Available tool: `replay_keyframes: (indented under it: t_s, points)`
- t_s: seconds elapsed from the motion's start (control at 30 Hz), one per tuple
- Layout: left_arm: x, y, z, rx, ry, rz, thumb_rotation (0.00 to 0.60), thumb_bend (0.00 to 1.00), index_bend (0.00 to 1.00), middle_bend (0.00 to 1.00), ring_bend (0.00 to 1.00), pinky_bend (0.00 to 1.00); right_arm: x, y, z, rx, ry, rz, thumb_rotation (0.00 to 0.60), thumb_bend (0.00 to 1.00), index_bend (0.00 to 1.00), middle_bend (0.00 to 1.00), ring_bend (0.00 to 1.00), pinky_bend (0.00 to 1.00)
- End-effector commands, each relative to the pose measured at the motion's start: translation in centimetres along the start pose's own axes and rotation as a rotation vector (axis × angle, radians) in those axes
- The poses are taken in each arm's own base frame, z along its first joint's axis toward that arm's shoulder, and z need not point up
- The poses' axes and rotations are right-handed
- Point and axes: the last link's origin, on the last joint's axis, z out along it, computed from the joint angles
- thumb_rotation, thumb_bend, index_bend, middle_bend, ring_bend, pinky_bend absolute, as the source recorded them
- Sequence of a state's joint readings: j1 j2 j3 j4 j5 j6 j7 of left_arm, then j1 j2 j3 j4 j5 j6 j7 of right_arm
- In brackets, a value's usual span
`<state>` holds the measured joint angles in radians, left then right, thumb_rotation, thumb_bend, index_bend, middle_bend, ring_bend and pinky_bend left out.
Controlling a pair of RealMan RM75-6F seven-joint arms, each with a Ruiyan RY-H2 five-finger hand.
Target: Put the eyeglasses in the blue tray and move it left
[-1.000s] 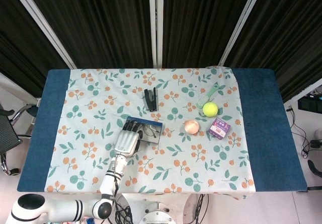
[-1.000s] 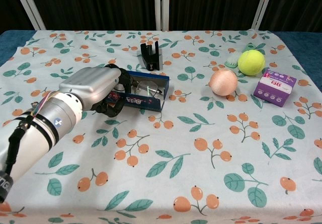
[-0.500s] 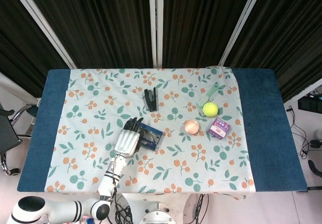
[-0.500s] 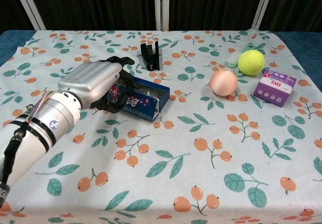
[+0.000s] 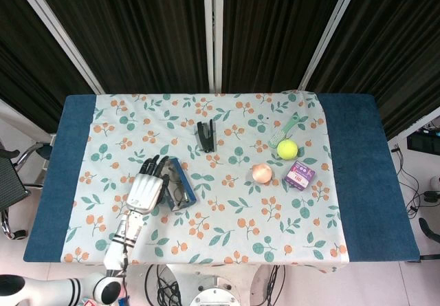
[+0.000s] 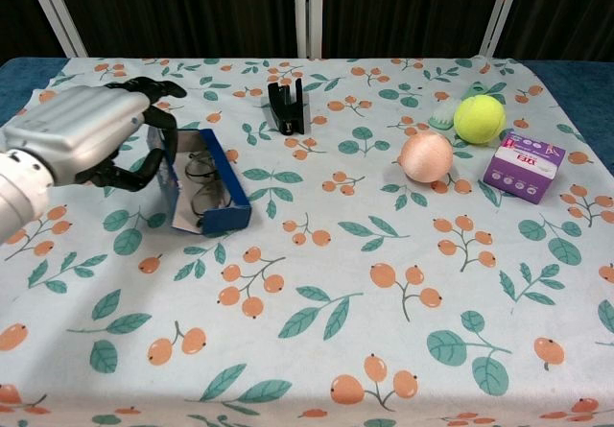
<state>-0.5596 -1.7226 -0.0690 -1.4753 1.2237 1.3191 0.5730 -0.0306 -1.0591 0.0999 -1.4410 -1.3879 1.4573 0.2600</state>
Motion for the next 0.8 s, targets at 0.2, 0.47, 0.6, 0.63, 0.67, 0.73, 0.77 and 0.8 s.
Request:
replay_keyframes:
  t_s: [0.2,0.47,0.6,0.63,0.67,0.73,0.77,0.8]
  points:
    - [0.9,-4.0,-2.1,0.016,-0.028,0.033,0.600,0.56,0.75,0.08,0.05,0.14,-0.4,-0.4,0.1,0.006,-0.010,-0.006,0.600,0.21,0.00,0.00,0.00,0.00]
    - [1.2,-3.2,-1.3,-0.017,-0.036,0.052,0.600,0.56,0.76,0.08,0.05,0.14,-0.6,-0.5,0.2,0.004,-0.017,-0.011,0.600,0.21,0.00,0.00,0.00,0.00]
    - [0.7,-2.8,0.3,-0.015,-0.089,0.119,0.600,0.56,0.76,0.08,0.05,0.14,-0.6,-0.3,0.1,0.000,-0.016,-0.007,0.600,0.21,0.00,0.00,0.00,0.00]
    - [0.6,-2.7,0.6,-0.012,-0.105,0.133,0.600,0.56,0.76,0.08,0.05,0.14,-0.5,-0.2,0.0,-0.002,-0.015,-0.006,0.600,0.21,0.00,0.00,0.00,0.00]
    - [0.5,-2.6,0.9,-0.010,-0.119,0.143,0.600,0.56,0.76,0.08,0.05,0.14,-0.5,-0.1,0.0,-0.004,-0.014,-0.005,0.600,0.21,0.00,0.00,0.00,0.00]
    - [0.4,-2.4,1.4,-0.009,-0.143,0.160,0.600,0.56,0.75,0.08,0.05,0.14,-0.4,0.2,-0.1,-0.011,-0.012,-0.004,0.600,0.21,0.00,0.00,0.00,0.00]
    - [0.4,-2.3,1.6,-0.009,-0.149,0.166,0.600,0.56,0.75,0.08,0.05,0.14,-0.4,0.3,-0.1,-0.015,-0.012,-0.004,0.600,0.21,0.00,0.00,0.00,0.00]
    - [0.4,-2.2,1.8,-0.008,-0.153,0.172,0.600,0.56,0.75,0.08,0.05,0.14,-0.4,0.5,-0.1,-0.019,-0.011,-0.002,0.600,0.21,0.00,0.00,0.00,0.00]
